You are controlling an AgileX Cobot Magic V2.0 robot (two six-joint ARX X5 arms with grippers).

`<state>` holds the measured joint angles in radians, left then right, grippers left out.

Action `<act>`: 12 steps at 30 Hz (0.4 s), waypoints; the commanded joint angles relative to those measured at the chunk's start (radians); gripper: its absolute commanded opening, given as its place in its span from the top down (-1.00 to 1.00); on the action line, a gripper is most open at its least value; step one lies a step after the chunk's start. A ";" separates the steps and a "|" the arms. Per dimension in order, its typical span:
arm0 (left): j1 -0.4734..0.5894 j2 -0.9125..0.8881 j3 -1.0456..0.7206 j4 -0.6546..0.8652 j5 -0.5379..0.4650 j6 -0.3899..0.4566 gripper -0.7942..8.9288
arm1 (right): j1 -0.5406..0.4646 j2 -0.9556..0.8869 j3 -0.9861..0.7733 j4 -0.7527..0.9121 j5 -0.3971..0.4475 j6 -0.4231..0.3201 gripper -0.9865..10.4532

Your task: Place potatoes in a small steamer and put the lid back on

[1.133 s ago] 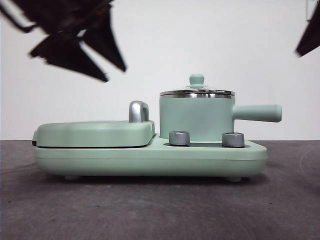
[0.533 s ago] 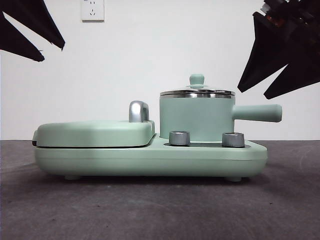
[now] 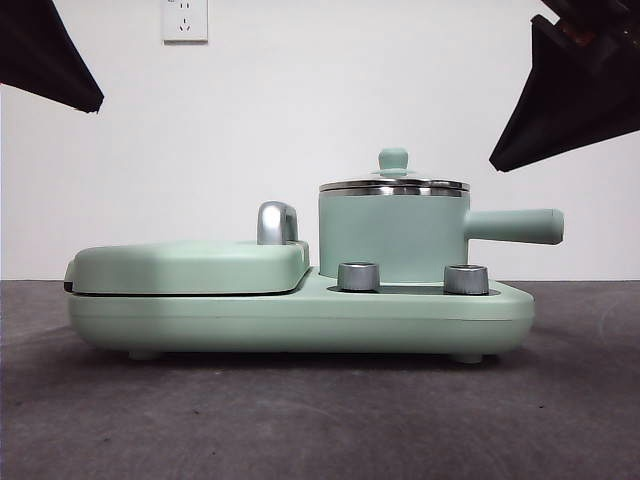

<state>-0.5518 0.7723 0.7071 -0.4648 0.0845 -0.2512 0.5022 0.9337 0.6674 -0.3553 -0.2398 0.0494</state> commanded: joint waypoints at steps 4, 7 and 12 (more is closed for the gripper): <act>-0.005 0.002 0.003 0.016 0.005 0.003 0.82 | 0.006 0.004 0.008 0.028 -0.002 0.003 0.80; -0.005 0.002 0.003 0.016 0.005 0.003 0.82 | 0.005 0.004 0.008 0.028 -0.003 0.003 0.80; 0.008 -0.026 -0.001 0.008 -0.022 0.093 0.82 | 0.005 0.004 0.008 0.028 -0.003 0.003 0.80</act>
<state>-0.5468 0.7540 0.7040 -0.4667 0.0757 -0.2314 0.5022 0.9337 0.6674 -0.3367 -0.2401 0.0494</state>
